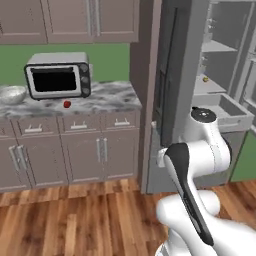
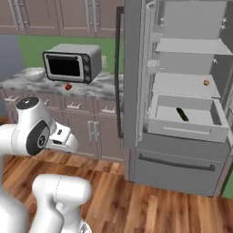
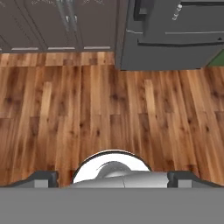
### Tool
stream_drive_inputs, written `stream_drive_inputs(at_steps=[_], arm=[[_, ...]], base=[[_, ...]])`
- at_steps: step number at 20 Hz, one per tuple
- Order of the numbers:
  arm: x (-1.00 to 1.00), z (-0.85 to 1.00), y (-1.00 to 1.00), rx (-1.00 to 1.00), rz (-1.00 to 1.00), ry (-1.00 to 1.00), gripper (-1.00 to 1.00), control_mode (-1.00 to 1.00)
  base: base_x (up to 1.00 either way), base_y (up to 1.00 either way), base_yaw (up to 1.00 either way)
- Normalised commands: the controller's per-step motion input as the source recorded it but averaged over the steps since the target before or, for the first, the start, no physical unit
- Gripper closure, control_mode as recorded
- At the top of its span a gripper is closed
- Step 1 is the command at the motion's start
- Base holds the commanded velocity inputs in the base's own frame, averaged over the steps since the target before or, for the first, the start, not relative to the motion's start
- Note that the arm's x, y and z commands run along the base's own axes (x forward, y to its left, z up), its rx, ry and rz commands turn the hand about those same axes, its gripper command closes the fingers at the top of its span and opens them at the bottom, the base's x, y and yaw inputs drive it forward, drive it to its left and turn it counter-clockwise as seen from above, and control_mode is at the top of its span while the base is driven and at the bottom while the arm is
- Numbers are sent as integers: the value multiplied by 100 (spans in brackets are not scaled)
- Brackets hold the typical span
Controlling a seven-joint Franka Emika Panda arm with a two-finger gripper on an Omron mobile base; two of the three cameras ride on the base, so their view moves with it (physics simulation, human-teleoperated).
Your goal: Place the bell pepper and cucumber inside the fridge drawer. Close the drawer after placing the vegetables.
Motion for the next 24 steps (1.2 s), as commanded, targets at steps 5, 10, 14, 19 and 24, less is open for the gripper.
stream_drive_inputs(at_steps=[5, 10, 14, 19, 24], arm=[[0, 0, 0, 0, 0, 0, -100, 100], [0, 0, 0, 0, 0, 0, -100, 100], [0, 0, 0, 0, 0, 0, -100, 100], [0, 0, 0, 0, 0, 0, -100, 100], [80, -7, 0, 0, -5, 8, -100, -100]], base=[[98, 100, -13], [100, 100, -13], [100, 66, -11], [80, 21, -8], [19, 0, -2]])
